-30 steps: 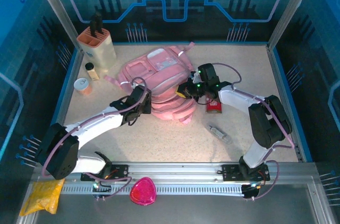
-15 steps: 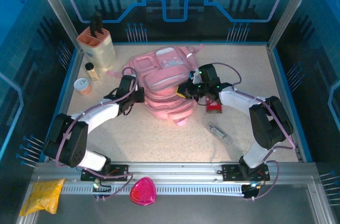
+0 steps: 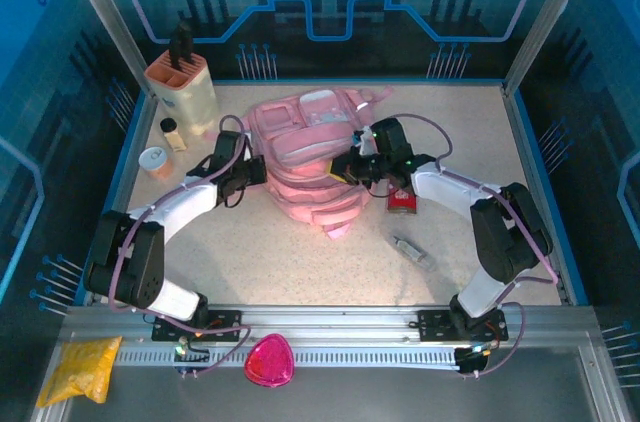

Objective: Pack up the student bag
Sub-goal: Unzip the student bag at the center of the table.

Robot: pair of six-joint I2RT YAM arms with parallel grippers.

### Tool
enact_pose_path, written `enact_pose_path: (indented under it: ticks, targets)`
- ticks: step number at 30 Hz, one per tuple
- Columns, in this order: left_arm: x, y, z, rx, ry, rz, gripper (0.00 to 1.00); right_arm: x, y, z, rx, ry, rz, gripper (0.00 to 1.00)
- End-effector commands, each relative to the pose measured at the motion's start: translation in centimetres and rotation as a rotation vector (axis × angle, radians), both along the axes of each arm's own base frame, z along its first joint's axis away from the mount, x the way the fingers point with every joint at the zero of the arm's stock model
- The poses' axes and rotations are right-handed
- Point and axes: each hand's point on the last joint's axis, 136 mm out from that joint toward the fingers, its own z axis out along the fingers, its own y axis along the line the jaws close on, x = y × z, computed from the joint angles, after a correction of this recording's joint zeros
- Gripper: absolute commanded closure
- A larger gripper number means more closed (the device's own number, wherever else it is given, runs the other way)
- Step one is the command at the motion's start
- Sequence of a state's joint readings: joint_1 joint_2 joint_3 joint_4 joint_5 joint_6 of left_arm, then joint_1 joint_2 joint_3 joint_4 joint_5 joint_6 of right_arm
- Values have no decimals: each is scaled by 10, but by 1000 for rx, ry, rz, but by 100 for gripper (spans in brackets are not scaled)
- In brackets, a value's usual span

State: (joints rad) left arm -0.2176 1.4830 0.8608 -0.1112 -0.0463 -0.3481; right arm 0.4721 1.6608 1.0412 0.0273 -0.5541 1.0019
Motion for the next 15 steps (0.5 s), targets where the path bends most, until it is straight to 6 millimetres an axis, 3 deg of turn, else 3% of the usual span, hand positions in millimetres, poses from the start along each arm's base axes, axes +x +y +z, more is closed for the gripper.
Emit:
enact_pose_path:
  ticks: [1,5,8,11,15]
  targets:
    - [10,89,5,133,8,360,100,-18,3,1,-37,27,78,100]
    - [11,73,8,65,-11,287,92,-18,11,-6,-56,20,120,100]
    - [6,60,13,27,7,227,71,-20,14,-6,-40,17,128,100]
    - [-7,54,23,-8,6,206,60,-24,18,-1,9,19,149,95]
    - [-31,51,42,-65,6,225,48,-38,13,6,-40,-51,176,70]
